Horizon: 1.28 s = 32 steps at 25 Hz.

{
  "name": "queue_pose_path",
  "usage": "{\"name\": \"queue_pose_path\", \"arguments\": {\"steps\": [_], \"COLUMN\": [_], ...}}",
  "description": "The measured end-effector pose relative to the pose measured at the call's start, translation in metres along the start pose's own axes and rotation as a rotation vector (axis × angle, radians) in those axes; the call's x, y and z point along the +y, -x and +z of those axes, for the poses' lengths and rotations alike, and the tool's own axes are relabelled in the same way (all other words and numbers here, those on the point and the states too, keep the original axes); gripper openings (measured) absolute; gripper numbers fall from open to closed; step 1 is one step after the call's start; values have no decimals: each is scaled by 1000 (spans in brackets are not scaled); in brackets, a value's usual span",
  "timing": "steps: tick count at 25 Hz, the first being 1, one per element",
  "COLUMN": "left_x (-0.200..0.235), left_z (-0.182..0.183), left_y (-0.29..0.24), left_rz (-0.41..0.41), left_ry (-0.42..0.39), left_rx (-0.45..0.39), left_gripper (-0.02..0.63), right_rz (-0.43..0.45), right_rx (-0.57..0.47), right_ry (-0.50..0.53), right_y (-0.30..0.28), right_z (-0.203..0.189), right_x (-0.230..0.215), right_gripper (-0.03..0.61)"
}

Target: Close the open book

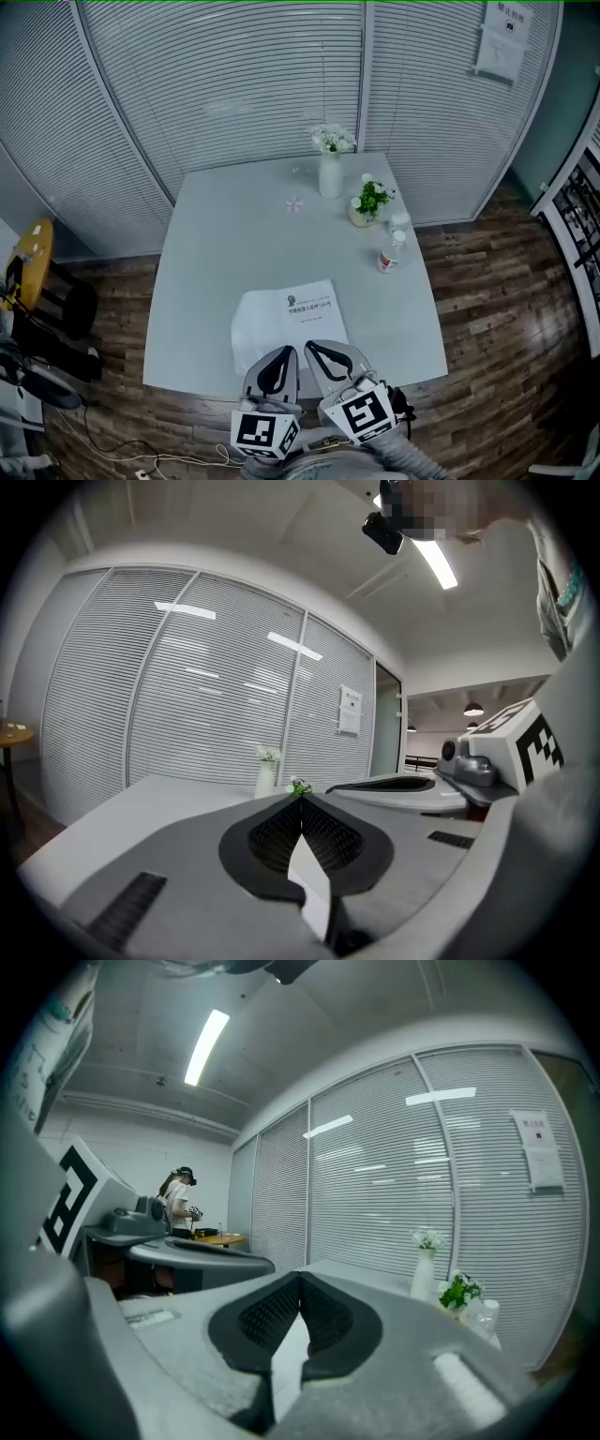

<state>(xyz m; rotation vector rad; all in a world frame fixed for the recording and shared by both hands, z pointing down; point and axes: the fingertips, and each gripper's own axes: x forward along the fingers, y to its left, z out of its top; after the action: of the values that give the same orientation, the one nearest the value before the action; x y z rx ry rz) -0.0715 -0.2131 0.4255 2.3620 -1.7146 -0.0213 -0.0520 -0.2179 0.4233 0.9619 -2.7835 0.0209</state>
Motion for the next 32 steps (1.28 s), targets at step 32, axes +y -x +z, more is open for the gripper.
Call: {"name": "queue_pose_path", "arguments": {"steps": [32], "left_x": [99], "left_z": [5], "left_y": [-55], "left_rz": [-113], "left_ry": [42], "left_rx": [48], "left_gripper": [-2], "right_rz": [-95], "right_rx": [76], "right_ry": [-17], "right_y": [-102], "right_z": [-11], "right_x": [-17], "right_gripper": [2]}}
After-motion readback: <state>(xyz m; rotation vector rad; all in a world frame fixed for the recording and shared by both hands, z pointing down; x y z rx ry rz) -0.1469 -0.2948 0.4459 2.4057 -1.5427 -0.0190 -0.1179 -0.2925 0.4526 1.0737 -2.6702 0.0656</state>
